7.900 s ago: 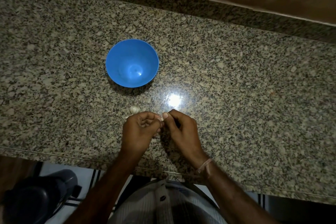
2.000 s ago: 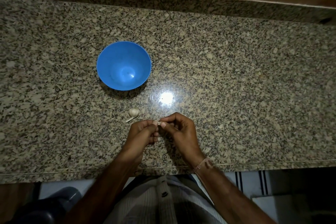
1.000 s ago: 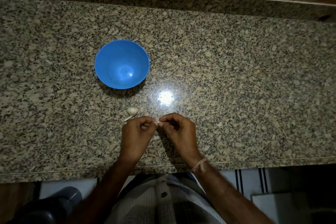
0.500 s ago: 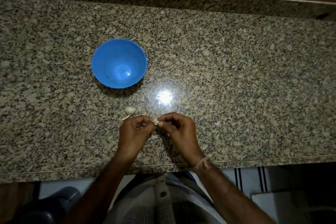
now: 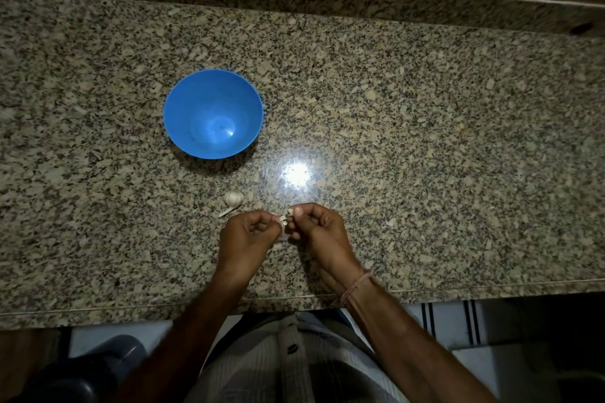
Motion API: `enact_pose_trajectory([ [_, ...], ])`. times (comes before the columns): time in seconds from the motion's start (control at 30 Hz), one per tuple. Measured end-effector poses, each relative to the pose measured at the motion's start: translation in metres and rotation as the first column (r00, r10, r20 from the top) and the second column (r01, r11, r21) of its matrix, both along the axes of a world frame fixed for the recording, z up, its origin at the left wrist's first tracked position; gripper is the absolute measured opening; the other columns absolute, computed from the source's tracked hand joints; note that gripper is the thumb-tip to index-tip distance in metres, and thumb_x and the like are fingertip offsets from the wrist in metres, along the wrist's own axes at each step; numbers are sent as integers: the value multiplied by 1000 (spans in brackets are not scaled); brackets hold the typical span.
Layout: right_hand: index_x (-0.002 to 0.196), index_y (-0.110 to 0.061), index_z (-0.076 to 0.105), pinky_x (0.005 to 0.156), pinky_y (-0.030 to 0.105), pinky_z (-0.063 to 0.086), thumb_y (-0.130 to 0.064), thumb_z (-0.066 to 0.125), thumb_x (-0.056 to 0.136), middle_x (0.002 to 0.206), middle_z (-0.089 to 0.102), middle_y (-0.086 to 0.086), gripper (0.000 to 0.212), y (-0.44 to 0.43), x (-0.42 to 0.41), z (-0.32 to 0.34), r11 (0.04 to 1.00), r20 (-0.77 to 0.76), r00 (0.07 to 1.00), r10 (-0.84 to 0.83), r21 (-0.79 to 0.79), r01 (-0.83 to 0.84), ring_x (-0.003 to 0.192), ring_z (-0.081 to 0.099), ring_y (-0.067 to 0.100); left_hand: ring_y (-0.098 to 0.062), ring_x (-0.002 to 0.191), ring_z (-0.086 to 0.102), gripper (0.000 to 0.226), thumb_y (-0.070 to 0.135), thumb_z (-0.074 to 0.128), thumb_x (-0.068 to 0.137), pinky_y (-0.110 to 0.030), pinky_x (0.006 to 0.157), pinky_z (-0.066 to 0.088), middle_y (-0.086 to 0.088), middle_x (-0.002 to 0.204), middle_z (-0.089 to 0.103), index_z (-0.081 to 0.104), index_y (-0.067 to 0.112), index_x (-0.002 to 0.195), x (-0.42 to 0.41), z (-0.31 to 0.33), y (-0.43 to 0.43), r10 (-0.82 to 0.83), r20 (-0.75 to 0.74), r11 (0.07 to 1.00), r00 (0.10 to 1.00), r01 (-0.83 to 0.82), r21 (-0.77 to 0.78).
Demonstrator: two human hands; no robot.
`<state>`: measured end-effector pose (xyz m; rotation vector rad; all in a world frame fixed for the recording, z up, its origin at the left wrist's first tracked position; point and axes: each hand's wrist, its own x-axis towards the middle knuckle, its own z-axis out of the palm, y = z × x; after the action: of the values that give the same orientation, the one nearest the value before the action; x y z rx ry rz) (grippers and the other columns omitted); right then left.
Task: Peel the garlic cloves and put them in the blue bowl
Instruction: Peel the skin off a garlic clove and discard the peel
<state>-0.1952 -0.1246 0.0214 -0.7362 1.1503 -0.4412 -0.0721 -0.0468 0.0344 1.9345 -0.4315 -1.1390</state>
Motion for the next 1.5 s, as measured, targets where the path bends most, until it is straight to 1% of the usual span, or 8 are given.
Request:
enact_pose_trajectory([
  [0.17,105,8,69,69,25,57,-3,67,98,83,73,13,13,-7,-4,3,1000,12,1000,-18,7,18,74,69,18,-7,65,68,17,28,87,82,-22,60,53,5,69,72,72,22,79,4,-6,-4,-48,246,997,968,30,77],
  [0.3,99,1,71,68,23,58,1,69,96,83,71,15,3,-8,-7,2,999,-9,1000,19,-26,-20,73,67,17,-2,66,67,14,25,83,87,-10,56,45,10,70,71,71,24,81,2,-6,-6,-74,313,997,947,66,35],
  [0.5,97,1,71,68,27,57,-2,69,97,77,71,11,3,-6,-7,0,998,-9,999,37,-56,-38,66,64,13,-1,77,68,17,6,68,93,-17,66,53,12,87,74,76,21,96,0,-5,-3,-71,349,996,935,83,-20],
  [0.73,101,4,69,66,28,58,0,73,94,75,71,11,9,-5,-9,-2,980,-44,991,130,-145,-135,66,66,16,-16,74,72,10,19,73,96,-36,67,60,6,76,75,76,24,89,-1,-5,-4,-73,164,987,984,94,-128],
  [0.93,103,-5,74,89,59,59,-10,78,92,92,73,27,13,-1,-10,-1,952,-60,980,188,-233,-197,87,72,39,-8,63,67,17,19,65,102,-29,62,52,2,69,73,74,16,89,-4,-13,-3,-11,29,996,1000,13,-91],
  [1.17,103,-13,78,87,45,63,0,73,92,96,78,2,17,-2,-11,6,850,-200,949,243,-427,-308,93,74,25,-9,61,63,22,23,64,103,-30,61,49,-2,68,72,75,14,87,-7,-16,-2,75,-32,994,997,-77,-82],
  [1.37,97,-8,77,81,38,62,-5,77,92,90,78,3,6,0,-11,9,831,-196,959,204,-484,-276,88,75,23,-8,65,61,24,22,61,105,-23,60,49,-2,71,70,74,9,89,-9,-9,0,60,-124,988,990,-76,-132],
  [1.5,99,-8,76,81,32,60,-3,73,94,91,78,1,7,-1,-10,13,794,-199,952,233,-526,-304,89,74,20,-14,71,58,24,23,59,106,-29,63,45,-10,78,67,73,7,94,-8,-9,0,76,-260,984,963,-114,-134],
])
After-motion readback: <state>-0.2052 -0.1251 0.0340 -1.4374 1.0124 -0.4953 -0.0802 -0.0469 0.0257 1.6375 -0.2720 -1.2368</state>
